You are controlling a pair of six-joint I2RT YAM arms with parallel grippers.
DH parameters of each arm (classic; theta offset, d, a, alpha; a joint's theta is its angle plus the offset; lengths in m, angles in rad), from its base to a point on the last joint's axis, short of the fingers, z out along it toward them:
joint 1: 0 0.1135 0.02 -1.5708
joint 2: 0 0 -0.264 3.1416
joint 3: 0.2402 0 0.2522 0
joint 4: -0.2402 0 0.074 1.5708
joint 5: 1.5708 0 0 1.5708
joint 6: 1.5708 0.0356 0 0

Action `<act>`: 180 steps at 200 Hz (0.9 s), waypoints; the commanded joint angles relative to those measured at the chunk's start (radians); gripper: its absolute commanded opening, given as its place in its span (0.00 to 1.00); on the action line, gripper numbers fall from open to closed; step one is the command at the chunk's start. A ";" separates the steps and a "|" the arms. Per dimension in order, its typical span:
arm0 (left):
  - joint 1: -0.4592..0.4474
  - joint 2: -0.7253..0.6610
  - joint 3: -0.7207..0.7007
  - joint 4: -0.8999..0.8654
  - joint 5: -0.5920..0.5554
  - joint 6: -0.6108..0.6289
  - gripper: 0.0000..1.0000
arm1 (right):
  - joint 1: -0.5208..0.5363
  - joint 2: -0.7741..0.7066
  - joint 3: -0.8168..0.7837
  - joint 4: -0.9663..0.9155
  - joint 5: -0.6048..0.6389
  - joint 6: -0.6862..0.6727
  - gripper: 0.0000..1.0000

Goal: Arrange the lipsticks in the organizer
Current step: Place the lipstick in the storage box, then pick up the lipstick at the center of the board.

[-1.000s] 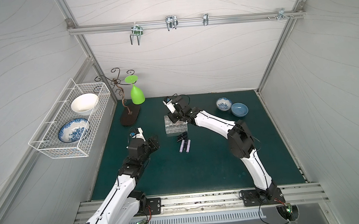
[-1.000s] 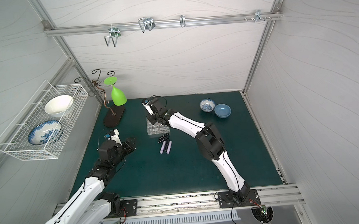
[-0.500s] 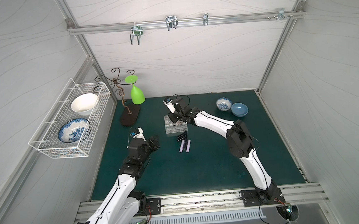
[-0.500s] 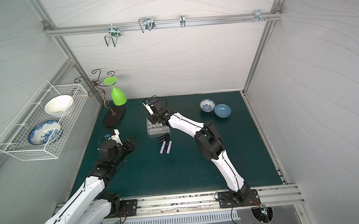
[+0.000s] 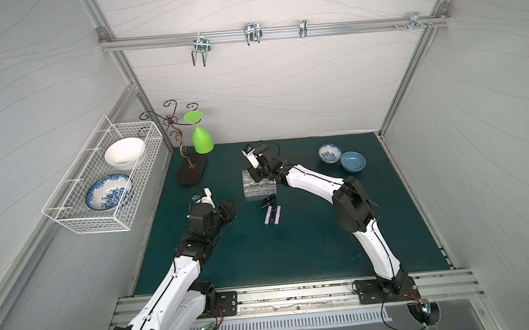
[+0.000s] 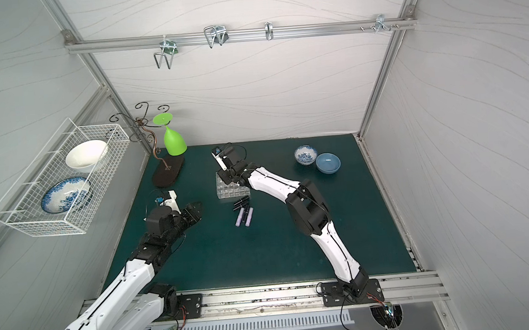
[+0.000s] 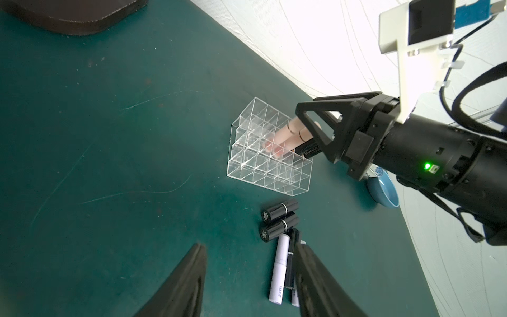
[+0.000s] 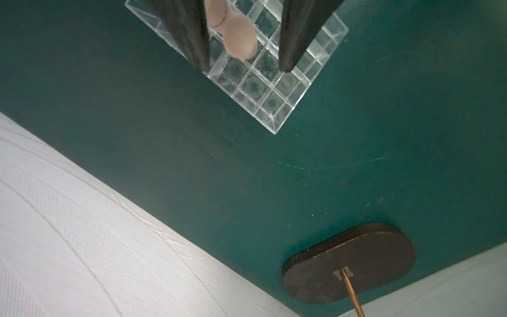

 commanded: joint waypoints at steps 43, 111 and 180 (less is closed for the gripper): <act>0.004 0.096 0.082 0.033 0.131 0.025 0.62 | 0.019 -0.391 -0.316 0.085 0.027 0.066 0.58; -0.181 0.232 0.256 -0.172 0.118 0.133 0.57 | 0.026 -0.860 -0.878 0.097 0.096 0.291 0.57; -0.321 0.438 0.464 -0.573 0.034 0.280 0.56 | 0.012 -1.038 -1.081 0.058 0.137 0.348 0.47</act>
